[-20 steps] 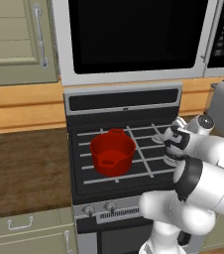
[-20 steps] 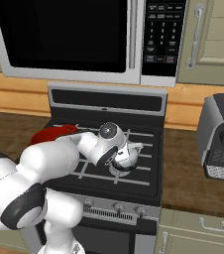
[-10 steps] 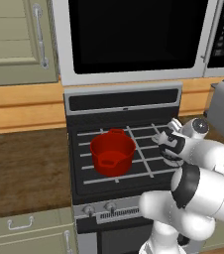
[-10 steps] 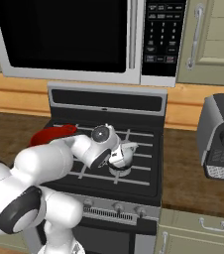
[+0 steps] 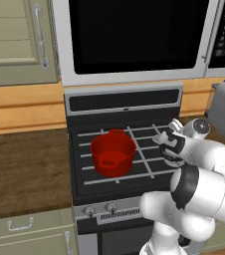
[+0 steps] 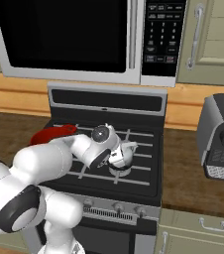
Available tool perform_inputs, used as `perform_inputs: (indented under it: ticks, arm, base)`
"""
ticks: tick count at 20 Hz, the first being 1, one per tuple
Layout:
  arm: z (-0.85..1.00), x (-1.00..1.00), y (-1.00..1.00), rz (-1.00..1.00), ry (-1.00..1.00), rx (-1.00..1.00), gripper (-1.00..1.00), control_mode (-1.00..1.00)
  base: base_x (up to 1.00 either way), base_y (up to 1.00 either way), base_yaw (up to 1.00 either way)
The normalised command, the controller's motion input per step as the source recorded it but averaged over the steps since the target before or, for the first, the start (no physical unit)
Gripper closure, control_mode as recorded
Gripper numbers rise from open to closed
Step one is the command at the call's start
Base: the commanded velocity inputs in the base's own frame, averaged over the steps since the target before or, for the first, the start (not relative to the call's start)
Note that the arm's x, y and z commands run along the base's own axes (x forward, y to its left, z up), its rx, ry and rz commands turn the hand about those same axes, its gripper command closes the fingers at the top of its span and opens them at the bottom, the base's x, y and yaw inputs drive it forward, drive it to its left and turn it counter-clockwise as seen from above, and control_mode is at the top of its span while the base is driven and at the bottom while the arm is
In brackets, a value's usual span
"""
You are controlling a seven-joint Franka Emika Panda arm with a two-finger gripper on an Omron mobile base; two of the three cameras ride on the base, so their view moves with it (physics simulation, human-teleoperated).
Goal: Pick the kettle from the counter and place it on a stove burner. Then turn the burner on.
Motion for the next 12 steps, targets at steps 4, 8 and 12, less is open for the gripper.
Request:
perform_inputs:
  ticks: [4, 8, 12]
  arm:
    - [0.02, 0.0, 0.0, 0.0, 0.0, 0.0, -1.0, -1.0]
    - [0.59, 0.0, 0.0, 0.0, -0.05, 0.0, -1.0, -1.0]
    - [1.0, -0.14, -0.01, 0.0, -0.18, 0.0, -1.0, -1.0]
  base:
    - [0.0, 0.0, 0.0]
    - [0.0, 0.0, 0.0]
    - [0.0, 0.0, 0.0]
